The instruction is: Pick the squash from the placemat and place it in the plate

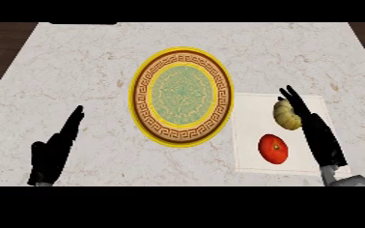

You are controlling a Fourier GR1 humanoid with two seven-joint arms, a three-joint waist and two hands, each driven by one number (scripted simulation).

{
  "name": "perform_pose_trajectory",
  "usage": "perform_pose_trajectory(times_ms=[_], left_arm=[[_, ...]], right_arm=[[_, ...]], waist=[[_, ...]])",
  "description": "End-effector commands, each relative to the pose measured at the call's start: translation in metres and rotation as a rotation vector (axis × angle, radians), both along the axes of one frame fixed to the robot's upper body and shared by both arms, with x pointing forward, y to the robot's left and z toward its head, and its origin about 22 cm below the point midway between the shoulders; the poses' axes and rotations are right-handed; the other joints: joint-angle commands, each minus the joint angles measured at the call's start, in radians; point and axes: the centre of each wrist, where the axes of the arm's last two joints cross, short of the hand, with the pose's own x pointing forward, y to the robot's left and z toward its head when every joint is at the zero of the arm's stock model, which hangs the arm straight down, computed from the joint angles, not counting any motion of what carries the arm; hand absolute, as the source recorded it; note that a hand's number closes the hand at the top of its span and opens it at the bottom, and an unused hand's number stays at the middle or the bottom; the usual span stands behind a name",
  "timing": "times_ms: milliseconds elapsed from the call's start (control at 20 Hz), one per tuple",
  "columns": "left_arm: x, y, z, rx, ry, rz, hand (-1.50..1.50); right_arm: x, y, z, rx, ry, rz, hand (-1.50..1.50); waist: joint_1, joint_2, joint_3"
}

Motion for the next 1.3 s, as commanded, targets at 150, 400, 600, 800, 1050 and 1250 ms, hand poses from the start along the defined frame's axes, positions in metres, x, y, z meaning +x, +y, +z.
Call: perform_pose_trajectory(times_ms=[150,400,600,800,1050,1250], left_arm=[[0.036,-0.005,0.087,0.026,-0.312,-0.072,0.00],[0.053,-0.017,0.111,-0.011,-0.409,-0.141,0.00],[0.075,-0.027,0.137,-0.028,-0.417,-0.121,0.00],[0.079,-0.002,0.144,-0.024,-0.391,-0.107,0.00],[0.071,-0.040,0.147,-0.032,-0.409,-0.119,0.00],[0.091,-0.019,0.153,-0.021,-0.398,-0.095,0.00]], right_arm=[[0.036,0.085,0.050,0.190,-0.184,0.362,1.50],[0.060,0.040,0.063,-0.586,-0.234,0.316,1.50],[0.055,0.114,0.010,-0.079,-0.238,0.096,-1.50],[0.040,0.114,0.013,0.107,-0.360,0.047,-1.50],[0.049,0.100,0.054,0.024,-0.500,0.033,-1.50],[0.049,0.078,0.101,-0.182,-0.418,0.041,-1.50]], waist=[[0.008,0.007,-0.002],[0.015,0.004,-0.015],[-0.014,0.011,-0.003],[-0.025,0.006,-0.004],[-0.022,0.002,-0.005],[-0.036,0.001,-0.007]])
